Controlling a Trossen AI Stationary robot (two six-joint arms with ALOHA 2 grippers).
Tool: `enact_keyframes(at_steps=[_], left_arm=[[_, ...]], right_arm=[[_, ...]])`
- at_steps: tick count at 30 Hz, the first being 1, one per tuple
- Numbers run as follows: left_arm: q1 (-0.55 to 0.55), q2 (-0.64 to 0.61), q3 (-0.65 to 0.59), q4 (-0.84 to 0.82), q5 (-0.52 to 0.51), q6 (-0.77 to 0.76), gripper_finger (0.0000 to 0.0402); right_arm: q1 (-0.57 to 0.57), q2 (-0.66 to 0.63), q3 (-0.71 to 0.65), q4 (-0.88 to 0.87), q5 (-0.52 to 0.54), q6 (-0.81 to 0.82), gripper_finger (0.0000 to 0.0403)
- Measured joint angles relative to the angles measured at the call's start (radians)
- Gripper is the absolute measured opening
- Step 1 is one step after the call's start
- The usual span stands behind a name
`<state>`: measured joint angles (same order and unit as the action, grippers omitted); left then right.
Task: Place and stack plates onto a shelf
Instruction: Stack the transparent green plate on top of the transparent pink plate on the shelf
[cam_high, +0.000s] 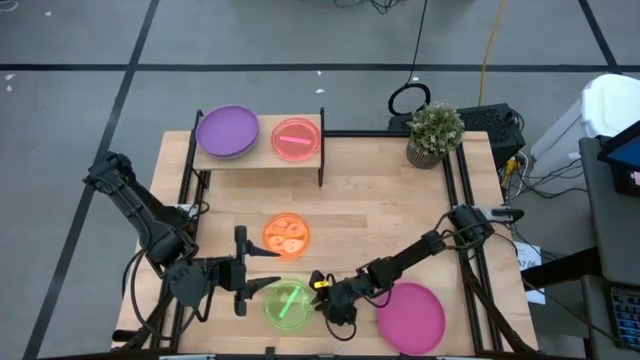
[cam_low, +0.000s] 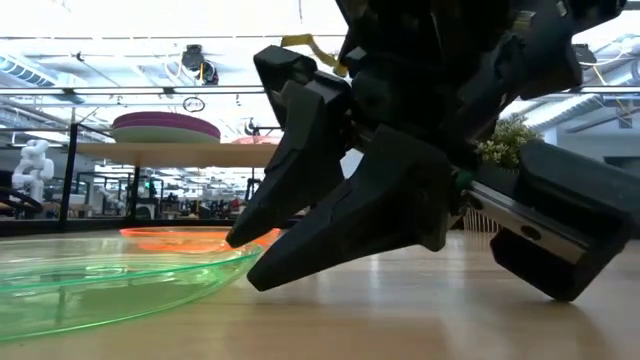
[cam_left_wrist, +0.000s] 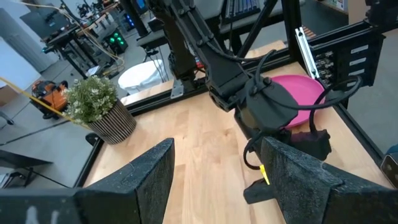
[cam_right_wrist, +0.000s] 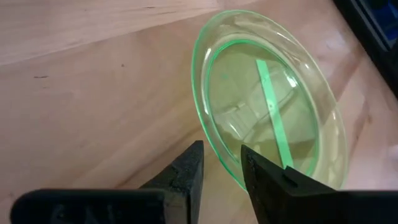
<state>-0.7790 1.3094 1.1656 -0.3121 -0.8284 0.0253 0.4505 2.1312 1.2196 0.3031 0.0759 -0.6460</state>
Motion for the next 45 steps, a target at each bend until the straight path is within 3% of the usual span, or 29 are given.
enact_keyframes(at_steps=[12,18,32,45], left_arm=[[0.008,0.000,0.000,-0.001,0.000,-0.002,0.0246],[0.008,0.000,0.000,-0.004,0.000,-0.004,0.0246],[0.008,0.000,0.000,-0.006,0.000,-0.008,0.0246],[0.008,0.000,0.000,-0.006,-0.011,0.025,0.0246]], right_arm=[[-0.018,0.024,-0.001,0.020,-0.036,0.009,0.0006],[-0.008,0.004,-0.003,0.025,-0.019,0.019,0.0001],[0.058,-0.251,-0.005,-0.196,0.320,0.026,0.0000],[-0.053,-0.490,-0.003,-0.398,0.395,-0.072,0.0000]])
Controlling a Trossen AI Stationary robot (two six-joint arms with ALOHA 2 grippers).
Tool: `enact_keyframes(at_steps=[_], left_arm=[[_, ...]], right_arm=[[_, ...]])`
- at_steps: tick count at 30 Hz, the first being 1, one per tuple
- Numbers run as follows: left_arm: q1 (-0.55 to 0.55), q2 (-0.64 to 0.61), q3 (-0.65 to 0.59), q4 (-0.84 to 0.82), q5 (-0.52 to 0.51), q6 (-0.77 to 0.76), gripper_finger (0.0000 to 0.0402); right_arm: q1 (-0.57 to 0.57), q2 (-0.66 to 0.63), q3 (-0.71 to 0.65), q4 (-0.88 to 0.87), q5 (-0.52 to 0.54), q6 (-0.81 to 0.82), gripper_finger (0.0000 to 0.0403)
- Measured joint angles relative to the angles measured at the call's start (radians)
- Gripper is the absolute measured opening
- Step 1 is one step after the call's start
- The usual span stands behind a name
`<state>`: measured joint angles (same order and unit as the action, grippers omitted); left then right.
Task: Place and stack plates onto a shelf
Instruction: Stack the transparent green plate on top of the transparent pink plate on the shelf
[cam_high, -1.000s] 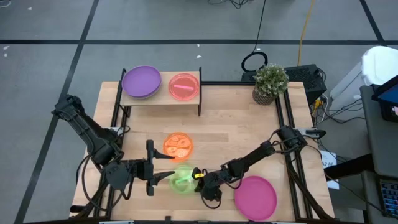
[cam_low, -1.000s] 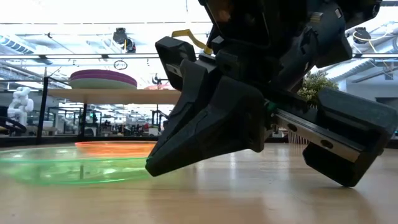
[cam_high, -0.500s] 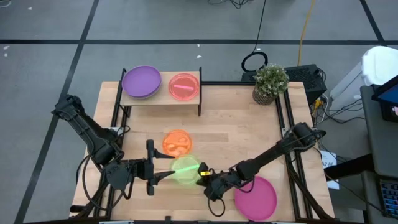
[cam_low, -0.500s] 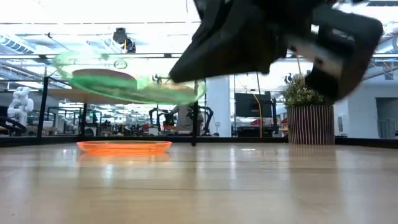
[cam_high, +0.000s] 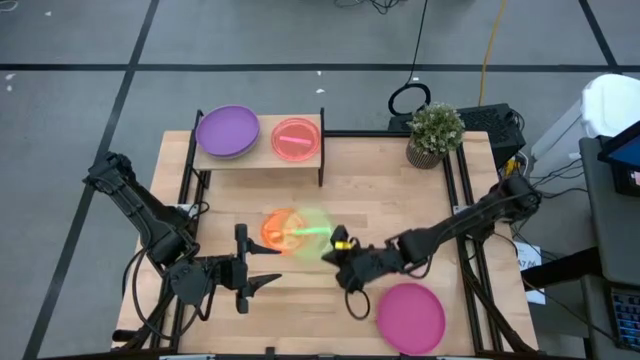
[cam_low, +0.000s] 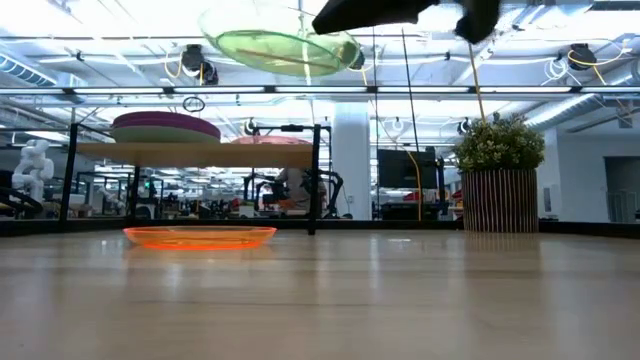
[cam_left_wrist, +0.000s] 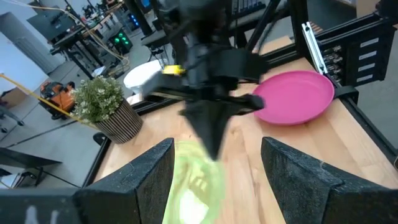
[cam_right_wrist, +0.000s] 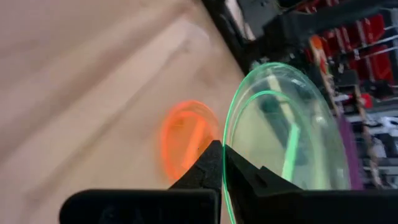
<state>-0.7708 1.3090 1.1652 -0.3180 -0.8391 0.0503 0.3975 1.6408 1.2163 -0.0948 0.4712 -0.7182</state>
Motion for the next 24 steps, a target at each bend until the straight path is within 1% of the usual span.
enact_keyframes(at_steps=[2,10,13,18,24], left_arm=[[0.000,0.000,0.000,0.000,0.000,0.005,0.0246],[0.000,0.000,0.000,0.000,0.000,0.005,0.0246],[0.000,0.000,0.000,0.000,0.000,0.005,0.0246],[0.000,0.000,0.000,0.000,-0.001,0.005,0.0246],[0.010,0.000,0.000,0.000,-0.001,0.003,0.0246]], right_arm=[[-0.044,-0.014,0.000,0.000,-0.009,-0.028,0.0000],[-0.257,-0.022,0.000,0.023,-0.190,-0.133,0.0000],[-0.325,-0.016,0.000,0.056,-0.220,-0.157,0.0000],[-0.429,-0.017,0.000,0.148,-0.357,-0.192,0.0000],[-0.525,-0.017,0.000,0.273,-0.513,-0.222,0.0000]])
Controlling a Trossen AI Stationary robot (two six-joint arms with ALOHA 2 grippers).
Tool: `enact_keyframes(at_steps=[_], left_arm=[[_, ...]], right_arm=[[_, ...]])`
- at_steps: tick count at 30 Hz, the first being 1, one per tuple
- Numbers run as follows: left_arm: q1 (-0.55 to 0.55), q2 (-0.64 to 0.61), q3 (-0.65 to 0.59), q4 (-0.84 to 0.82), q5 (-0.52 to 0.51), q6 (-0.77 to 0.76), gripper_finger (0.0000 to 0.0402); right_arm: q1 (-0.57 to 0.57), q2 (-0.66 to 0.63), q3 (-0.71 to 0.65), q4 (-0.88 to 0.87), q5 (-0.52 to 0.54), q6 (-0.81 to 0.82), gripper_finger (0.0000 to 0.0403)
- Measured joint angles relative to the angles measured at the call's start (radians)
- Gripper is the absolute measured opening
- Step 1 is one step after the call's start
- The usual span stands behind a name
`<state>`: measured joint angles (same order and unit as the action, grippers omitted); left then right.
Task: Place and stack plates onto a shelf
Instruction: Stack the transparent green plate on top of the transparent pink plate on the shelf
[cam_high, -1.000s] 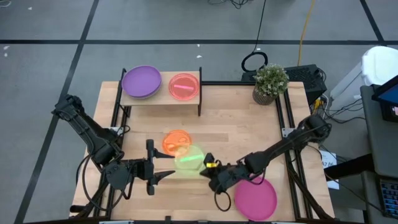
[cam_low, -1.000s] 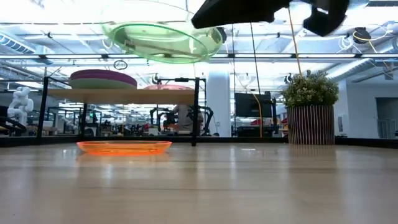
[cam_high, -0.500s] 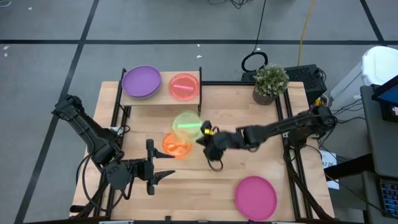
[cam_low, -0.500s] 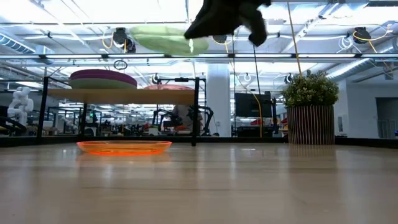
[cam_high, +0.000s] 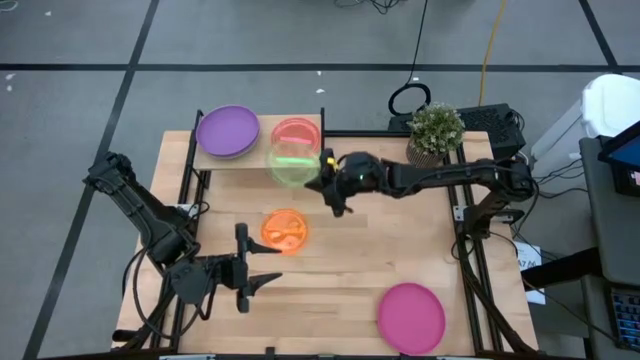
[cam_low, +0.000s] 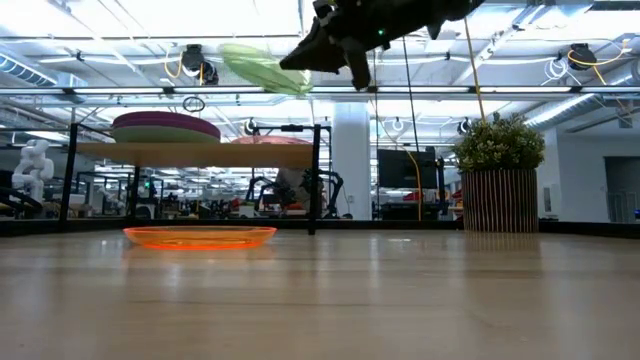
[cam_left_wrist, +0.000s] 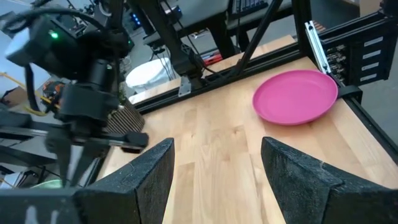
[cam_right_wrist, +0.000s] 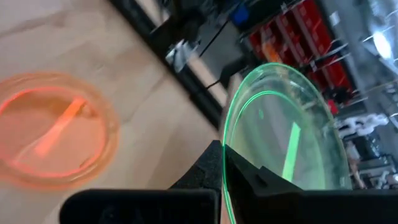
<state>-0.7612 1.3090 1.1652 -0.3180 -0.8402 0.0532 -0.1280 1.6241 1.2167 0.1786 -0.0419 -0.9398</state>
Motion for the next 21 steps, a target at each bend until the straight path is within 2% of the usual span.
enact_keyframes(at_steps=[9,13,21], left_arm=[[0.022,0.000,0.000,0.000,0.000,0.001,0.0246],[0.033,0.000,0.000,0.000,0.000,-0.003,0.0246],[0.036,0.000,0.000,0.000,0.001,-0.010,0.0246]], right_arm=[[-0.095,0.006,0.001,0.104,-0.142,0.003,0.0000],[-0.126,0.035,0.006,0.169,-0.156,0.018,0.0000],[-0.174,0.154,0.091,0.166,-0.194,0.053,0.0000]])
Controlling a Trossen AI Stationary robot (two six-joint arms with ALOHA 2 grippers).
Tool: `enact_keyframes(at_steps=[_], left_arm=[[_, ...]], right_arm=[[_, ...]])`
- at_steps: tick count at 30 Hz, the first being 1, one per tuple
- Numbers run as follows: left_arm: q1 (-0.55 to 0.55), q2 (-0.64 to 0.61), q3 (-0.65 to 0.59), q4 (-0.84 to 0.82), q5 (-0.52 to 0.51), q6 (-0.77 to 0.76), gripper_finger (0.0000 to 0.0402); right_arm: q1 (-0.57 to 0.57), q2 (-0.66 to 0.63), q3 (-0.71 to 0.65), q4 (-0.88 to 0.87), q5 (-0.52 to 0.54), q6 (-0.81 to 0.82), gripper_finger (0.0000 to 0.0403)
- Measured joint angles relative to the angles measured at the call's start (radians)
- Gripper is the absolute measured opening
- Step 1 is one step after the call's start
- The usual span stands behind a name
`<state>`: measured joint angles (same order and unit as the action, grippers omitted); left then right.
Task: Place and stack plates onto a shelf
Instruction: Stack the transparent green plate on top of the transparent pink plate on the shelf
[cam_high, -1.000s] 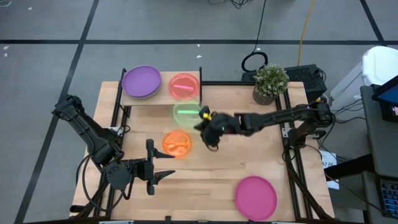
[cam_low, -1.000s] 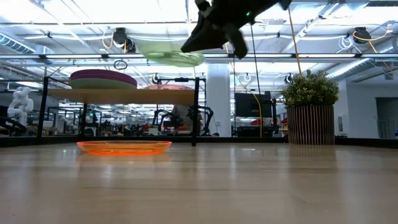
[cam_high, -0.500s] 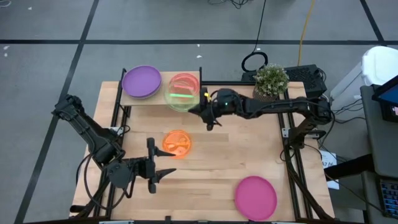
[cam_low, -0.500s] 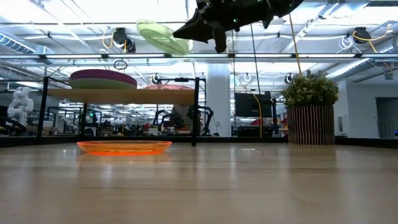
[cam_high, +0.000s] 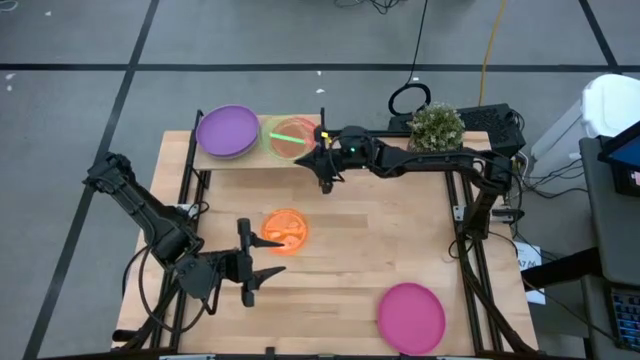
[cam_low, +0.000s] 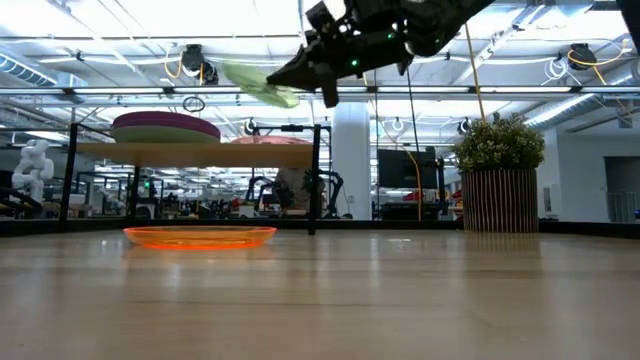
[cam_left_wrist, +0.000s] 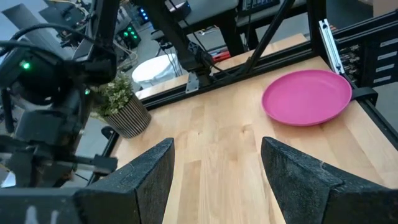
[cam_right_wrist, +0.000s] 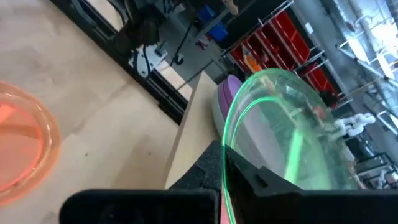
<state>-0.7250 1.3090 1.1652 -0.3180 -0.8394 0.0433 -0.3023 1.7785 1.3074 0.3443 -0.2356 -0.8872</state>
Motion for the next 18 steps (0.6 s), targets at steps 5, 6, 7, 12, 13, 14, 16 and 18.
enact_keyframes(at_steps=[5,6,7,12,13,14,16,18], left_arm=[[-0.006,0.000,0.000,-0.002,0.000,0.000,0.0246],[-0.006,0.000,0.000,-0.003,0.000,0.000,0.0246],[-0.006,0.000,0.000,-0.004,0.001,0.000,0.0246],[-0.006,0.000,0.000,-0.024,0.001,-0.011,0.0246],[-0.006,0.000,0.000,-0.027,0.001,-0.015,0.0246],[-0.006,0.000,0.000,-0.028,0.001,-0.020,0.0246],[-0.006,0.000,0.000,-0.029,0.001,-0.022,0.0246],[-0.006,0.000,0.000,-0.029,0.001,-0.022,0.0246]], right_arm=[[-0.018,0.033,0.016,0.007,0.000,0.020,0.0000],[-0.022,0.037,0.016,0.004,0.000,0.026,0.0000],[-0.027,0.039,0.016,-0.004,0.000,0.037,0.0000],[-0.051,0.046,0.016,-0.003,-0.002,0.051,0.0000],[-0.057,0.049,0.016,-0.008,-0.002,0.060,0.0000],[-0.063,0.051,0.016,-0.012,-0.002,0.068,0.0000],[-0.068,0.057,0.016,-0.011,-0.004,0.075,0.0000],[-0.071,0.057,0.016,-0.013,-0.005,0.075,0.0000]])
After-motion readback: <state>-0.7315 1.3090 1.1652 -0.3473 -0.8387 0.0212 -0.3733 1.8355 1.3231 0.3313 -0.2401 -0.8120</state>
